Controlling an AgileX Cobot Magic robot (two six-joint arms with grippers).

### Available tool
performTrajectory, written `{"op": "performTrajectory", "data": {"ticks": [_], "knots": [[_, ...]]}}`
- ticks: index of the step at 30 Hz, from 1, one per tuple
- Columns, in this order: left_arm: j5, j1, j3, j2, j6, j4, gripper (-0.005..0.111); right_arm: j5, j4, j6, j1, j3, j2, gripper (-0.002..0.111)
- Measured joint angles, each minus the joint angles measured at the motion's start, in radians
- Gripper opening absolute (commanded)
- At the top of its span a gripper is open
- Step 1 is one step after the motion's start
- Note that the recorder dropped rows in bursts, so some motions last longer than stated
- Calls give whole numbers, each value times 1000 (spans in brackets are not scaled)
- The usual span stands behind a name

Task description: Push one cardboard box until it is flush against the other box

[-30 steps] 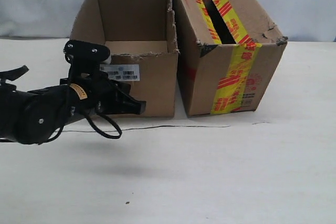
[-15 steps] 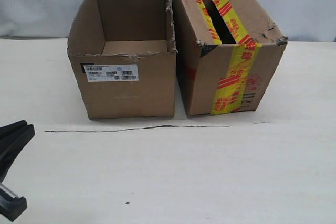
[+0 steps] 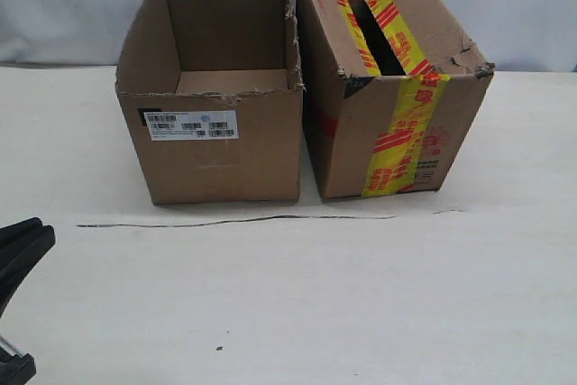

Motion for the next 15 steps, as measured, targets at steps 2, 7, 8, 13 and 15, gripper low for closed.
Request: {"op": "performTrajectory", "data": {"ticks": [2, 7, 8, 13, 15], "knots": [[0, 0, 0, 0, 0, 0, 0, 0, 0, 0, 0, 0, 0, 0], [97, 43, 0, -68, 2, 14, 0, 0, 0, 0, 0, 0, 0, 0], [116, 62, 0, -98, 2, 30, 0, 0, 0, 0, 0, 0, 0, 0], [298, 347, 0, -390, -118, 178, 0, 0, 0, 0, 0, 0, 0, 0], [404, 486, 0, -511, -202, 268, 0, 0, 0, 0, 0, 0, 0, 0]]}}
